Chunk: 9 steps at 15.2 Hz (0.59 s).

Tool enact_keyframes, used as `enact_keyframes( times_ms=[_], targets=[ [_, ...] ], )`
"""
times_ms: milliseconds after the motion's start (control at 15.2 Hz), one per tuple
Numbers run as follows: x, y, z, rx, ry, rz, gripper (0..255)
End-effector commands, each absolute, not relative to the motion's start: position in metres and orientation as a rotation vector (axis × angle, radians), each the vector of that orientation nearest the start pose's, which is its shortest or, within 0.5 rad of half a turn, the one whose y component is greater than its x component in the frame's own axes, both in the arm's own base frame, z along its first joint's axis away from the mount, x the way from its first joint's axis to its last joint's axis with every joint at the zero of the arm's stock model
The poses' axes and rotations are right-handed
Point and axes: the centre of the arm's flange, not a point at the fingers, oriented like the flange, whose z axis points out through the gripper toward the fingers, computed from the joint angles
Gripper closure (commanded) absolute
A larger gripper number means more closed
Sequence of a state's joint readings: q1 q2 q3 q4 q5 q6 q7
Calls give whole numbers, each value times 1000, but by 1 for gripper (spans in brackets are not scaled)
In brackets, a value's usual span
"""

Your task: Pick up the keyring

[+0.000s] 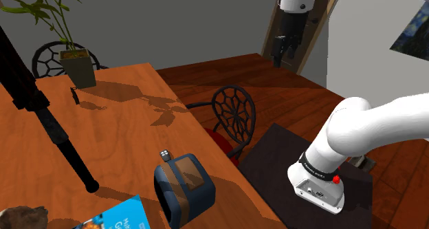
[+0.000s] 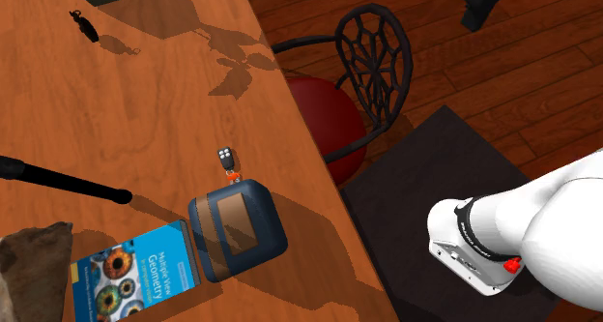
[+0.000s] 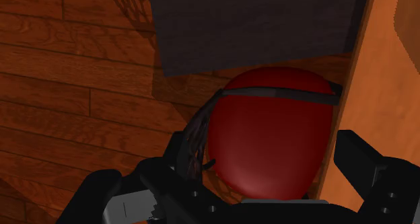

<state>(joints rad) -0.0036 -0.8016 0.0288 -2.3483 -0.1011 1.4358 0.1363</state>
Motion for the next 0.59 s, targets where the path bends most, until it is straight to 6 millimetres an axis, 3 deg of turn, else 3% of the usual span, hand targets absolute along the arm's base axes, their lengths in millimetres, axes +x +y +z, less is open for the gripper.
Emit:
enact_keyframes(
  times_ms=[0,528],
  targets=[
    [288,-2,588,-3260,211,166,0],
    [316,67,518,-3248,226,119,0]
  ],
)
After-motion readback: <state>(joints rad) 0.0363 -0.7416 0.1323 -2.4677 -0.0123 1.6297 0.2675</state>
